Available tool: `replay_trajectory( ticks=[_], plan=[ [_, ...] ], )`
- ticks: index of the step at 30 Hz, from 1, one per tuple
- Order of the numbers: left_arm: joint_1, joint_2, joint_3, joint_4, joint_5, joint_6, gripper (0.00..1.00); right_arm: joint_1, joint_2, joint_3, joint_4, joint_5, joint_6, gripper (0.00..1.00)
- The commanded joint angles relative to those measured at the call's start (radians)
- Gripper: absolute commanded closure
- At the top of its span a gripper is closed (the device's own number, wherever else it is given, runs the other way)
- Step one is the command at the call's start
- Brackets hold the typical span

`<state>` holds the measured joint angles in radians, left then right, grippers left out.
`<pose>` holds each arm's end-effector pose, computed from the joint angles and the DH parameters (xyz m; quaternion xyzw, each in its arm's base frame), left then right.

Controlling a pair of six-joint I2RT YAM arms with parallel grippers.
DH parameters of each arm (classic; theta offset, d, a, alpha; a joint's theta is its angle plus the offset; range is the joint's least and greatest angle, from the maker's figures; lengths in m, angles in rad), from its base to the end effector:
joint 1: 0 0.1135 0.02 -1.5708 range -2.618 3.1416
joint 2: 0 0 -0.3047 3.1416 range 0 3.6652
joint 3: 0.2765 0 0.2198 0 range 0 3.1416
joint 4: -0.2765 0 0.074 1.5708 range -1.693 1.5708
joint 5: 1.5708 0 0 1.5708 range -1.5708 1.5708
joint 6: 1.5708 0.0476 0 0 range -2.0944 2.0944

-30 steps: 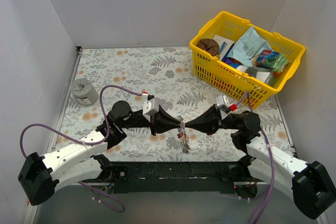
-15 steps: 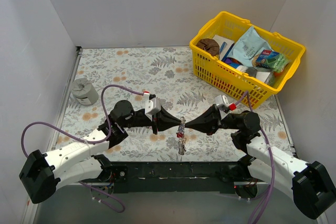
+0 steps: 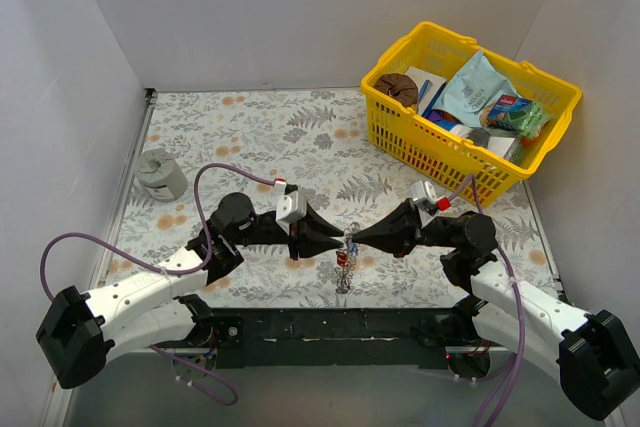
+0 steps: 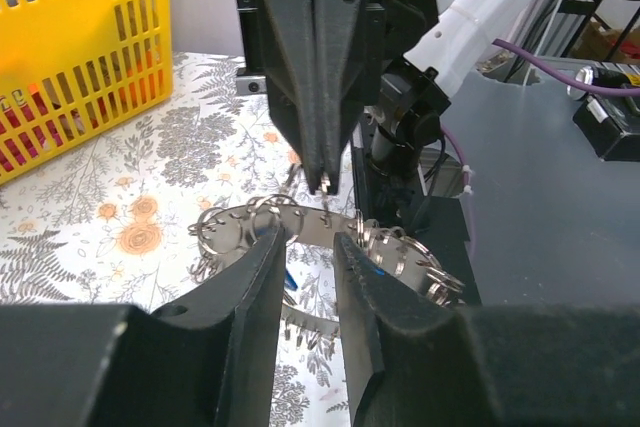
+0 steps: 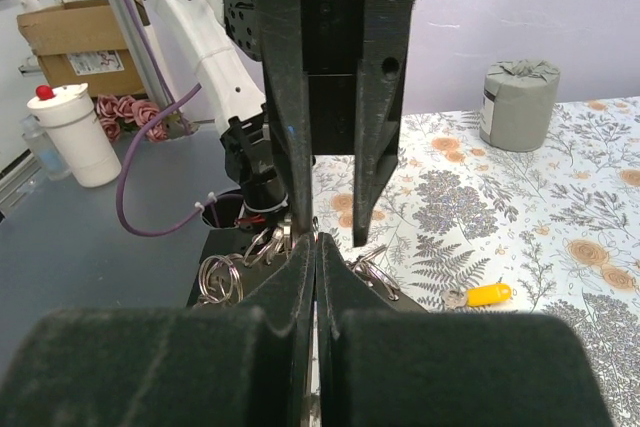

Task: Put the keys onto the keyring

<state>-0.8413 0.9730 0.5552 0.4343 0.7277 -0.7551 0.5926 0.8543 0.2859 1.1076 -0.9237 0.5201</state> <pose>0.0935 -0.1520 0.3362 0.2817 0.6438 -0.6513 0.2863 0.0771 0.0977 0.3328 -0.4034 0.4272 0.5979 0.5452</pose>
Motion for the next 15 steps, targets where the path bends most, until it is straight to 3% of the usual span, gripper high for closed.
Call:
replay_trajectory(
  ticks=[1,15],
  plan=[
    [-0.008,-0.037,-0.012,0.018,0.042,0.002,0.74,0.003,-0.017,0.038,0.043,0.048,-0.012,0.99],
    [-0.028,0.024,-0.005,0.092,0.006,-0.047,0.75,0.004,-0.021,0.036,0.037,0.054,-0.009,0.99]
  ],
)
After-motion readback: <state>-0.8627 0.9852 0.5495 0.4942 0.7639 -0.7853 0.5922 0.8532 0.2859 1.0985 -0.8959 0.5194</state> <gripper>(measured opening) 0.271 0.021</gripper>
